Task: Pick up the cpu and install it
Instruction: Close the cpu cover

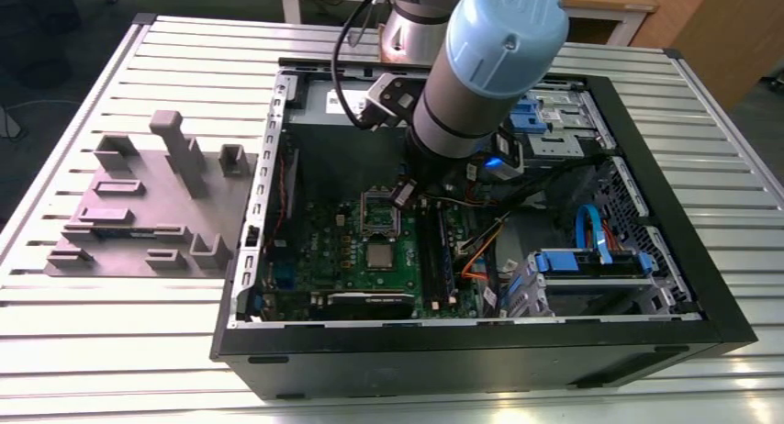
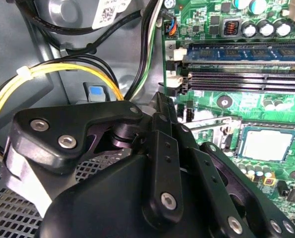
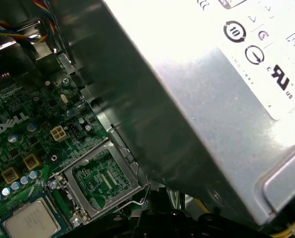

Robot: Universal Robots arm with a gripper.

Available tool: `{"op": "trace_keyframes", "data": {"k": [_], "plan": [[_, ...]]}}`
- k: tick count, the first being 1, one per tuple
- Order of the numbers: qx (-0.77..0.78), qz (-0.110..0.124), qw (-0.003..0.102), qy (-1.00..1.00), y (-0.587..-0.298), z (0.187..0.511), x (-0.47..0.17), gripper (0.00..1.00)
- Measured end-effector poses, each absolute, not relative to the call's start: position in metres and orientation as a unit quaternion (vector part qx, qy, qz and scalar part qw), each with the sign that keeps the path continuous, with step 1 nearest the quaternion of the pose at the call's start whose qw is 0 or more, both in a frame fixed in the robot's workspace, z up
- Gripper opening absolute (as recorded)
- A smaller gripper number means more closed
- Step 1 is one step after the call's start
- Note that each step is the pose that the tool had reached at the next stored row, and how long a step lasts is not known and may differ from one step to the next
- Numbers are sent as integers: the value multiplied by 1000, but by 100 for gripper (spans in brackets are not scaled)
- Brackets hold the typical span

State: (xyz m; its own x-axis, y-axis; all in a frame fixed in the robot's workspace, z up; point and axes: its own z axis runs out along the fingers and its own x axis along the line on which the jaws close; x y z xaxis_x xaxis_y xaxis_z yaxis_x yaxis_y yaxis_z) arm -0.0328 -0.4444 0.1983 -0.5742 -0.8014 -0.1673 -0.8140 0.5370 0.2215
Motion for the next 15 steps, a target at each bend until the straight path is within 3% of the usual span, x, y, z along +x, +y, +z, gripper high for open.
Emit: {"op": "trace_keyframes", "data": {"k": [15], "plan": [[-461, 134, 21, 877, -444, 200, -36, 10]]}}
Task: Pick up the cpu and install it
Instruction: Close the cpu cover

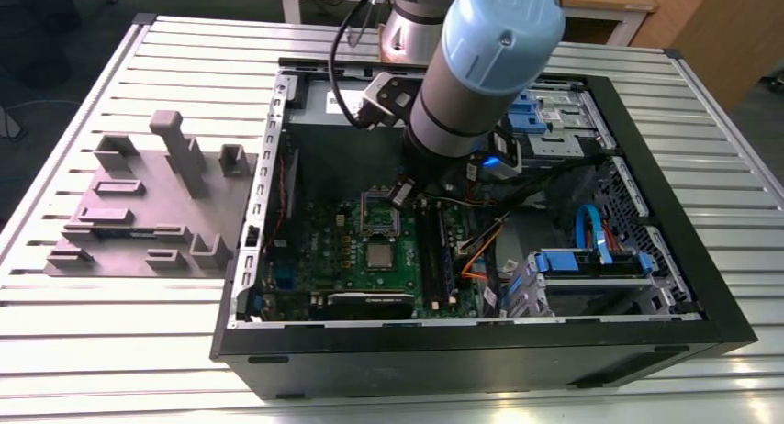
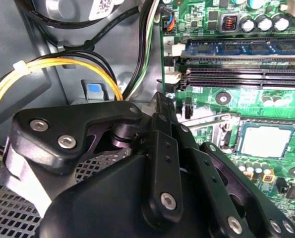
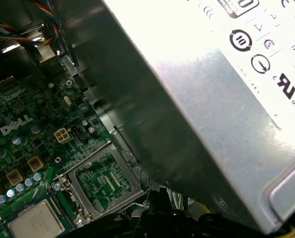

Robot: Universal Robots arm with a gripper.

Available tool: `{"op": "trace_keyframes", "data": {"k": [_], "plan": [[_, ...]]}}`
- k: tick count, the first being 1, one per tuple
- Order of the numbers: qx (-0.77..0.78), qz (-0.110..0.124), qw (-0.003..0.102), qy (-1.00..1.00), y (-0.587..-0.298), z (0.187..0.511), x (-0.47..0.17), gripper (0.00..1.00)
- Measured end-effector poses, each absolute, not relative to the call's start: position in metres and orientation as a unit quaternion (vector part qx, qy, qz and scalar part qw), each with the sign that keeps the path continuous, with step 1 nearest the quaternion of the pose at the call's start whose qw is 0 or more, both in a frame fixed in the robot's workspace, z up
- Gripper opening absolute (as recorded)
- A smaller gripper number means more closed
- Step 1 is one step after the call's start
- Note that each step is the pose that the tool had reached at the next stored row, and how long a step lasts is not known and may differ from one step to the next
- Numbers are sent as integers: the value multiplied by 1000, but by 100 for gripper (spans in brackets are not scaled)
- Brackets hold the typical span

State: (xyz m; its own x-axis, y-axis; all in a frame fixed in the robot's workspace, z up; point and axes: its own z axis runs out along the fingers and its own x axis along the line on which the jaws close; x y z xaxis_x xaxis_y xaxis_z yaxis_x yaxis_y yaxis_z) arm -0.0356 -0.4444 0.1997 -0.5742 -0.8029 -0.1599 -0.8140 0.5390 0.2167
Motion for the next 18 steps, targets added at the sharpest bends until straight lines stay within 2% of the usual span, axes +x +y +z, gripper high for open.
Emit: {"op": "trace_keyframes", "data": {"k": [10, 18], "plan": [[-461, 127, 17, 878, -443, 206, -37, 10], [-461, 114, 10, 880, -442, 212, -38, 10]]}}
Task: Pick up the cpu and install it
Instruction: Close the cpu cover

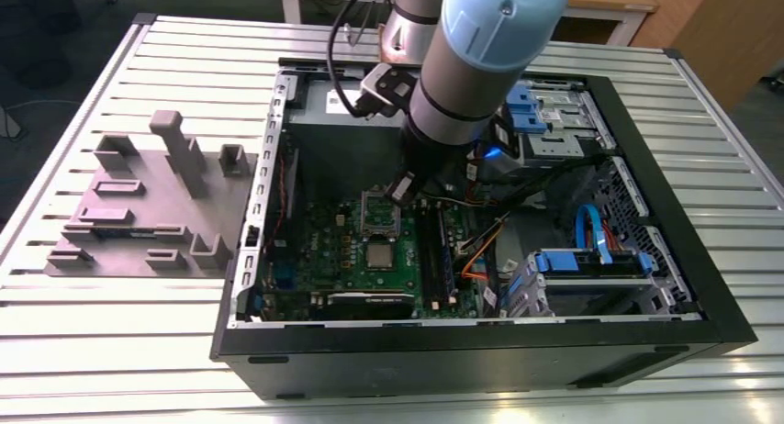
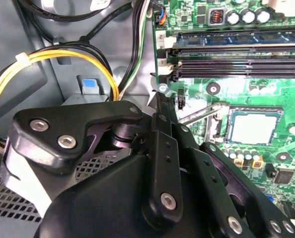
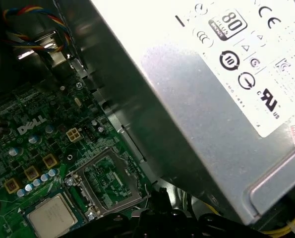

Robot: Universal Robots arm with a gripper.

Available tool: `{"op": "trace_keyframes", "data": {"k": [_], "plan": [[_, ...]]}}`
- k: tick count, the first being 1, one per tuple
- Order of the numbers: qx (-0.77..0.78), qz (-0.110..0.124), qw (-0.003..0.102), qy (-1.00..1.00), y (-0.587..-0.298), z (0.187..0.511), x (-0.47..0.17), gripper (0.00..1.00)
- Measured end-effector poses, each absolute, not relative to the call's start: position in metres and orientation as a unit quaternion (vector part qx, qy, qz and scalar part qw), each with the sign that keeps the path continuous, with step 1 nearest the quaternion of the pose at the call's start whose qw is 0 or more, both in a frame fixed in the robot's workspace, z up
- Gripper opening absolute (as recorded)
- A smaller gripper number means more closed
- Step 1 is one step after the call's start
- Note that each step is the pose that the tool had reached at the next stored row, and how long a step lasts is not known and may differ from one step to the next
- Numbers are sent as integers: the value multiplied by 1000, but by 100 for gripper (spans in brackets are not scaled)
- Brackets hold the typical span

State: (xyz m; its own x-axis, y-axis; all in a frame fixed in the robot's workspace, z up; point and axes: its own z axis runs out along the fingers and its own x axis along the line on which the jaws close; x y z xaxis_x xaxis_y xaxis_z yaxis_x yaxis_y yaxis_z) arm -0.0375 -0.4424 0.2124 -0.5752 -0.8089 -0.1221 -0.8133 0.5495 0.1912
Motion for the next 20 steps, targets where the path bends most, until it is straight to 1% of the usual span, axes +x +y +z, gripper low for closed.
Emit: {"op": "trace_keyframes", "data": {"k": [6, 12, 20], "plan": [[-461, 109, 7, 881, -442, 218, -38, 10], [-461, 95, 0, 882, -442, 222, -38, 10], [-461, 89, -3, 883, -442, 227, -40, 10]]}}
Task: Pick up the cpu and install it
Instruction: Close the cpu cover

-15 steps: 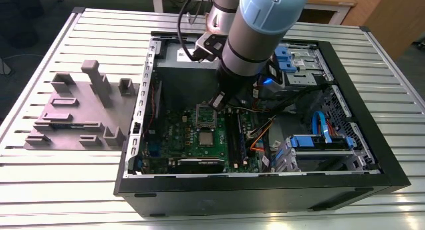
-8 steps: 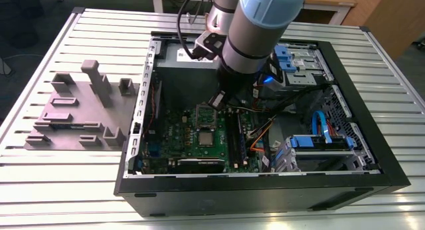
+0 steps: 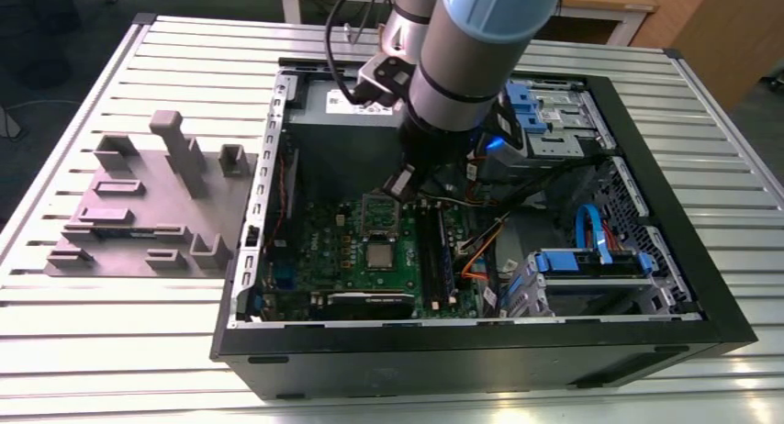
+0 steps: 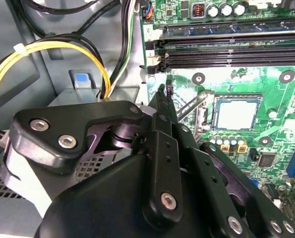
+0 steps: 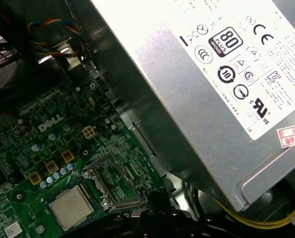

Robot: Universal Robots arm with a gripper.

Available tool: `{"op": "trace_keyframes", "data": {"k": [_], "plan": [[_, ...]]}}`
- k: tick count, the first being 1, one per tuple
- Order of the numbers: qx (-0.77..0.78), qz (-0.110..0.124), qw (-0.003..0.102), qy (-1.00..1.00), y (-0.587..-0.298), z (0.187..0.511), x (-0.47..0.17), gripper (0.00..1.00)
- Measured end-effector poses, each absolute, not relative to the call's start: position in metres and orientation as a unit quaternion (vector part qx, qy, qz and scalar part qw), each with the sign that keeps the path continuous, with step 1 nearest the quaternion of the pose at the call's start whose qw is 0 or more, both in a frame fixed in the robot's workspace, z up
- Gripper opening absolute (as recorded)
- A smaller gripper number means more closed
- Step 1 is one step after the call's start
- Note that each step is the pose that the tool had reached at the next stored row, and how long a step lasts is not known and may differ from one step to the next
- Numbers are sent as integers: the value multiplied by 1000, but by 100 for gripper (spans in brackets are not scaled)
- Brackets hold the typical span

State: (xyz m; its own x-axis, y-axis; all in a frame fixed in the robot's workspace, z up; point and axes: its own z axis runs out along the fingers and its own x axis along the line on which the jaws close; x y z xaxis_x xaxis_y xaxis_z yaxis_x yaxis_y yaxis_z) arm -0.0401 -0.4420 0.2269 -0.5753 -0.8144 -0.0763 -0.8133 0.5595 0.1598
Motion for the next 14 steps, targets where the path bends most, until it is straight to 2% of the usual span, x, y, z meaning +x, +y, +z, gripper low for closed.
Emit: {"op": "trace_keyframes", "data": {"k": [14], "plan": [[461, -87, 4, -883, -442, 232, -43, 10]]}}
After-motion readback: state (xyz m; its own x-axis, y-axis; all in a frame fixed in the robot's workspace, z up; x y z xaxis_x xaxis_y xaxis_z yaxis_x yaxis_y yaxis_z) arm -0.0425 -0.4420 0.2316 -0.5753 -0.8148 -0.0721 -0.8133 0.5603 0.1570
